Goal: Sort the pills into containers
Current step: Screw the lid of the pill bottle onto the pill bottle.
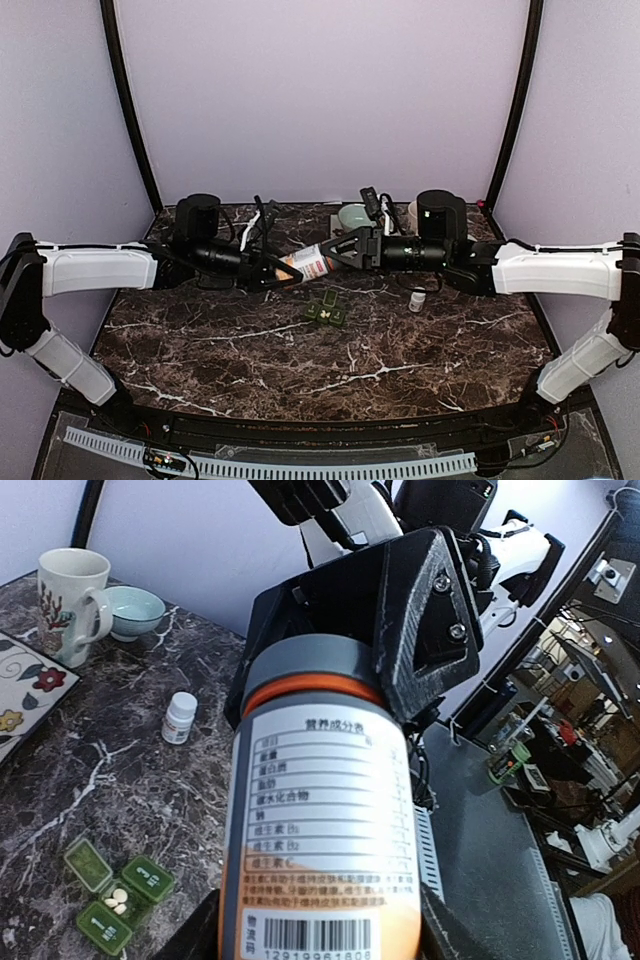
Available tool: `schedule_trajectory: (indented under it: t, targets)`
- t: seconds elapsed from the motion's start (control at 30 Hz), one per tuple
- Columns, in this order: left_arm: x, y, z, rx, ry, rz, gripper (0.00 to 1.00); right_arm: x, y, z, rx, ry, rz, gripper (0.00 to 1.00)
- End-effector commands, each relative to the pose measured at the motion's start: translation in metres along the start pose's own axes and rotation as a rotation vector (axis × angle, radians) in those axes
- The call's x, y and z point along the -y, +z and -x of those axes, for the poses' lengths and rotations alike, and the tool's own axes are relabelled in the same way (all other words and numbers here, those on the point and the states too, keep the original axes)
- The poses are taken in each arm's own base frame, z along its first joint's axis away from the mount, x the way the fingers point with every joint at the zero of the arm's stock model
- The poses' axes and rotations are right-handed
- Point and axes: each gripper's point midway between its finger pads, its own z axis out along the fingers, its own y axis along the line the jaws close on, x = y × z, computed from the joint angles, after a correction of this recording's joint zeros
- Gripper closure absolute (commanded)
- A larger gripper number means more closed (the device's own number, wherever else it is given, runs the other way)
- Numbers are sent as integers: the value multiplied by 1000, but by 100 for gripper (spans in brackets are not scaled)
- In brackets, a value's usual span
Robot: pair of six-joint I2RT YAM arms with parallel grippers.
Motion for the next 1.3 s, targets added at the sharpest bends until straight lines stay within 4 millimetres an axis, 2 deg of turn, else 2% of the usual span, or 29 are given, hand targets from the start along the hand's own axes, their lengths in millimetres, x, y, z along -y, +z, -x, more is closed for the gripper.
schedule_trajectory:
  t: [0.0,0.4,0.6,0.67,0.8,0.83,0.87,1.03,1.27]
  targets:
    - [51,21,35,89,288,-17,100,-48,23,-8,-59,120,177,100]
    - [30,-6,53,199,552,402,100,-44,32,-17,-181,278,124,100]
    - [16,-8,53,176,698,634,100,-34,37,-23,-217,304,67,100]
    - [12,-4,52,159,751,701,100,-39,38,-15,-207,293,64,100]
    - [5,0,52,139,860,845,100,-38,38,-14,-211,298,49,100]
    - [5,-1,55,151,889,885,100,-39,38,-14,-212,296,48,100]
    - [4,-1,56,154,918,925,100,-30,43,-19,-228,309,28,100]
    - [1,-10,66,185,1035,1120,100,-27,46,-21,-243,316,9,100]
    - [-1,-20,69,228,1041,1203,100,-26,45,-14,-224,287,-24,100]
